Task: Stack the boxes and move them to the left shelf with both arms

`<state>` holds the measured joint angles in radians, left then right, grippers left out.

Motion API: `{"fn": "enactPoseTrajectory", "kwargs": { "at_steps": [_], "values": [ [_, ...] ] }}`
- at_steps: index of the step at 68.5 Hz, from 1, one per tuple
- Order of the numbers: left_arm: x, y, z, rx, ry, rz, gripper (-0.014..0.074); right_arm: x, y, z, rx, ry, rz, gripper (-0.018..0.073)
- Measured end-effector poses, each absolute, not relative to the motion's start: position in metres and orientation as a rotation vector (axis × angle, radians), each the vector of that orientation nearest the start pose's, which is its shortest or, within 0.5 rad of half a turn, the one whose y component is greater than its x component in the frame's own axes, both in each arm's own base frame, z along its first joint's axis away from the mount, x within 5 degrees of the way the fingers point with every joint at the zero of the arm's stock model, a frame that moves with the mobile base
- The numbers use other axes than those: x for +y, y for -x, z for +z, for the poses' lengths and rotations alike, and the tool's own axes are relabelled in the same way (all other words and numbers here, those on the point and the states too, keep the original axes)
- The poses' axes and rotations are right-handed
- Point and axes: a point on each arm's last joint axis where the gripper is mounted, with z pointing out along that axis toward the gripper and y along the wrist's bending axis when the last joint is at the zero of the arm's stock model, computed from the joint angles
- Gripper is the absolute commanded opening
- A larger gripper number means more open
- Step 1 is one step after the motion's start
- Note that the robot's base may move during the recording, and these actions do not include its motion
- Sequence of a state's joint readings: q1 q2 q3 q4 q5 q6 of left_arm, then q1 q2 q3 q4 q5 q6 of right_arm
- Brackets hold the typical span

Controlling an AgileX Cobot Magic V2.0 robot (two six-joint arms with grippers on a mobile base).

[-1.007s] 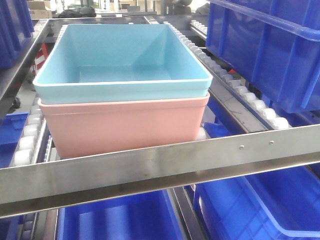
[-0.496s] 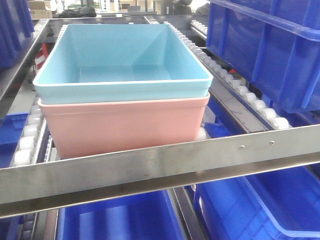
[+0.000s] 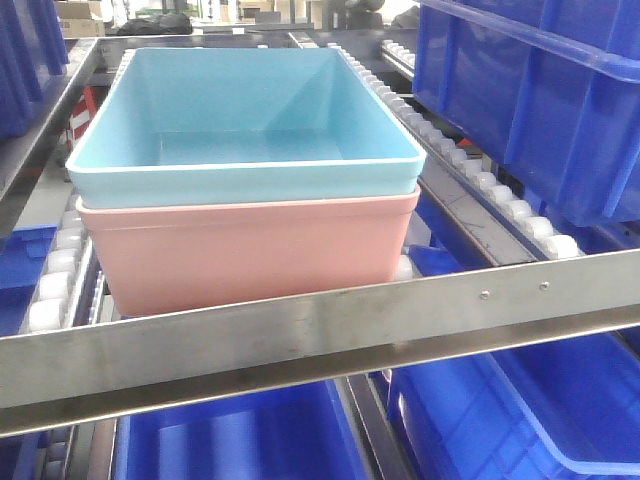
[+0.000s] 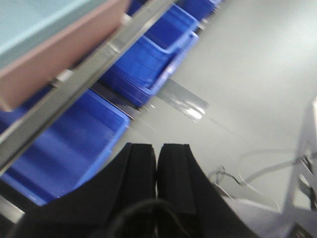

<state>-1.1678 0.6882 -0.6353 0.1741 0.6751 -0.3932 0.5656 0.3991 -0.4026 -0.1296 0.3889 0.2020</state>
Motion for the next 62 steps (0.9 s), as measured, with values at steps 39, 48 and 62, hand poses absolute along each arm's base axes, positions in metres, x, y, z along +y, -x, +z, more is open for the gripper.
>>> {"fn": "enactPoseTrajectory", "kwargs": {
  "at_steps": [39, 48, 62],
  "values": [
    [-0.046, -0.059, 0.218, 1.595, -0.546, -0.502, -0.0006, 0.044, -0.078, 0.286, 1.838, 0.418, 0.401, 0.0049],
    [-0.029, -0.053, 0.2, 1.537, -0.39, -0.393, -0.0006, 0.044, -0.078, 0.286, 1.838, 0.418, 0.401, 0.0049],
    [-0.014, -0.055, 0.203, 1.503, -0.189, -0.202, -0.0006, 0.044, -0.078, 0.286, 1.838, 0.418, 0.401, 0.0049]
  ]
}}
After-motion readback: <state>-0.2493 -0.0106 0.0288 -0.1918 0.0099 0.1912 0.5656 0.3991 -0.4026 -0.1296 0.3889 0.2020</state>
